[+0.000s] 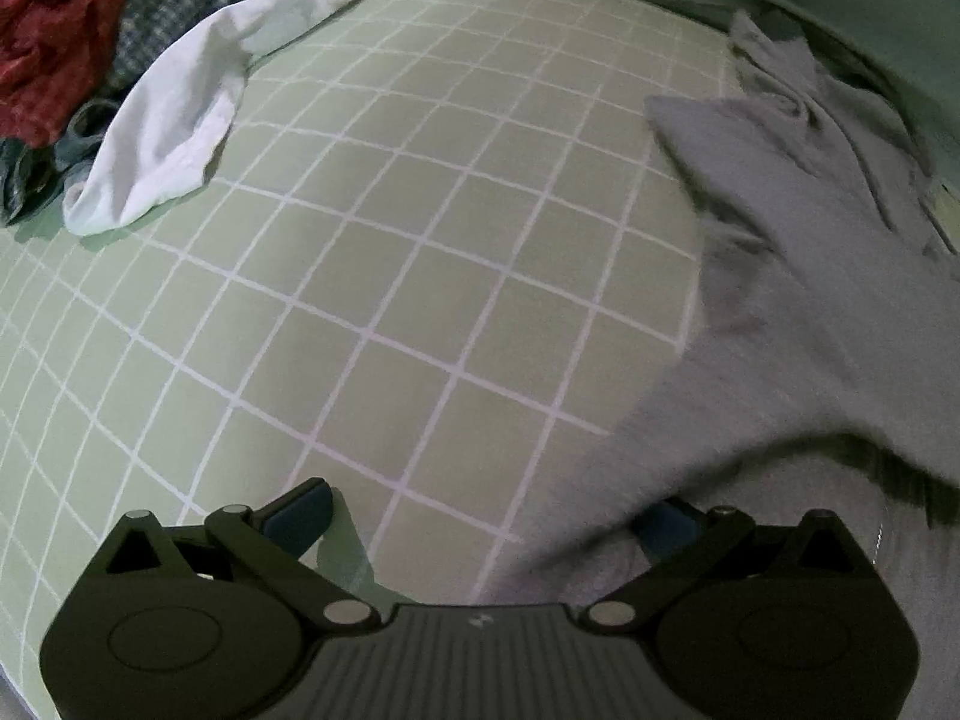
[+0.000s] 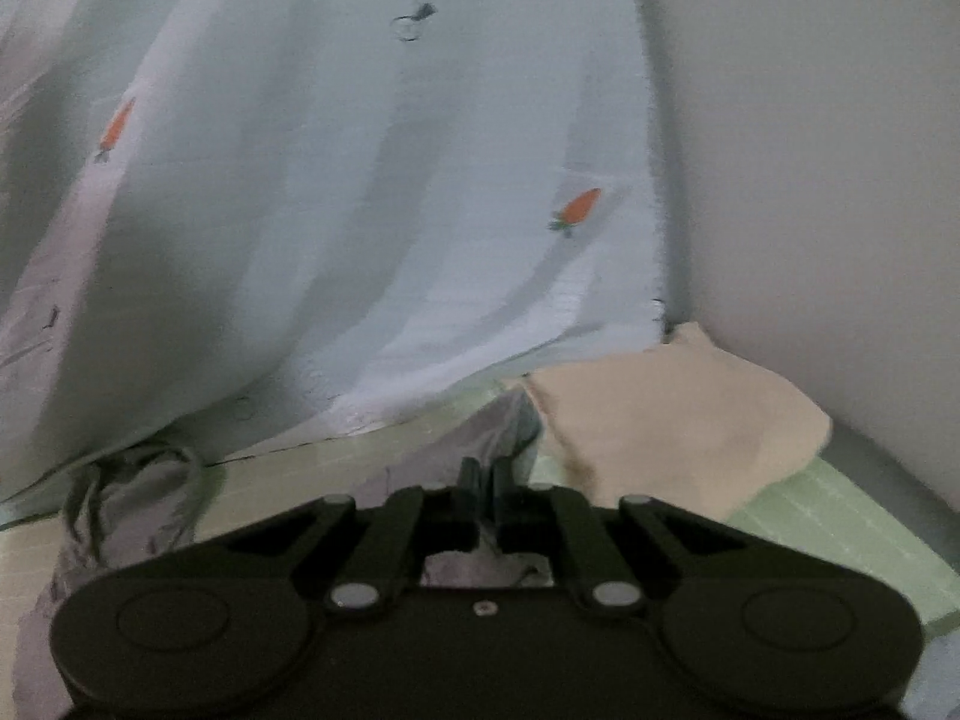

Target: Fold clothes

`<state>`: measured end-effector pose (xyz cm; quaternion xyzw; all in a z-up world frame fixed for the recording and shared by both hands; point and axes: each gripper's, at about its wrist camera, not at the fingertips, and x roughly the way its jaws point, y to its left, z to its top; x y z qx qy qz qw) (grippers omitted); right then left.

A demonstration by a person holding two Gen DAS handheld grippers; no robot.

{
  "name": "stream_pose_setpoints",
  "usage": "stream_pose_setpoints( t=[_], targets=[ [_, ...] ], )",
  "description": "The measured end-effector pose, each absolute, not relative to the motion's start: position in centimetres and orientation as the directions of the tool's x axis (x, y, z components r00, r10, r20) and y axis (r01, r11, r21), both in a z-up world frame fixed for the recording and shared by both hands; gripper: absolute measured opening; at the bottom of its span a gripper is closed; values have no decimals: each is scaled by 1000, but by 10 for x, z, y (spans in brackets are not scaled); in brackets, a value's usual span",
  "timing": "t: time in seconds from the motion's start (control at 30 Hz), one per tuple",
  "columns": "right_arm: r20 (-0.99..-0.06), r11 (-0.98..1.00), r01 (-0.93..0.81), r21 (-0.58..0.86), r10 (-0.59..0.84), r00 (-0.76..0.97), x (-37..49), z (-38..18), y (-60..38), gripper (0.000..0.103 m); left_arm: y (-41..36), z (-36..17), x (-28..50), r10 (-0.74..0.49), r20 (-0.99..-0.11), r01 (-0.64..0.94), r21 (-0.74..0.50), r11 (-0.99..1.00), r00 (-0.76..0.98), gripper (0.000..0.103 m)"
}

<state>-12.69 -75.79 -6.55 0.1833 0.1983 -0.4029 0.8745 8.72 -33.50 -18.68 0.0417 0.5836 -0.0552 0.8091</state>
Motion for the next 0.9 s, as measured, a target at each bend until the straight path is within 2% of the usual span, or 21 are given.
stream_pose_setpoints(
  t=[0.17, 0.37, 0.5, 0.7, 0.9],
  targets=[
    [-547, 570, 809, 144, -636, 545, -133, -81, -761, 4, -331, -187, 88, -39, -950, 128, 1, 992, 310, 103],
    [-643, 559, 829, 33, -623, 445, -119, -113, -751, 4, -333, -185, 88, -39, -954, 145, 4, 989, 297, 103],
    [-647, 577, 810, 106, -579, 497, -111, -115, -735, 5, -338, -178, 83, -36, -946, 189, 27, 982, 323, 103],
    [-630, 661, 728, 184, -489, 603, -83, -113, -710, 3, -341, -166, 81, -87, -934, 232, -4, 973, 348, 103],
    [-632, 759, 599, 255, -338, 697, -47, -119, -670, 1, -342, -161, 78, -102, -926, 250, -9, 968, 362, 103]
  ],
)
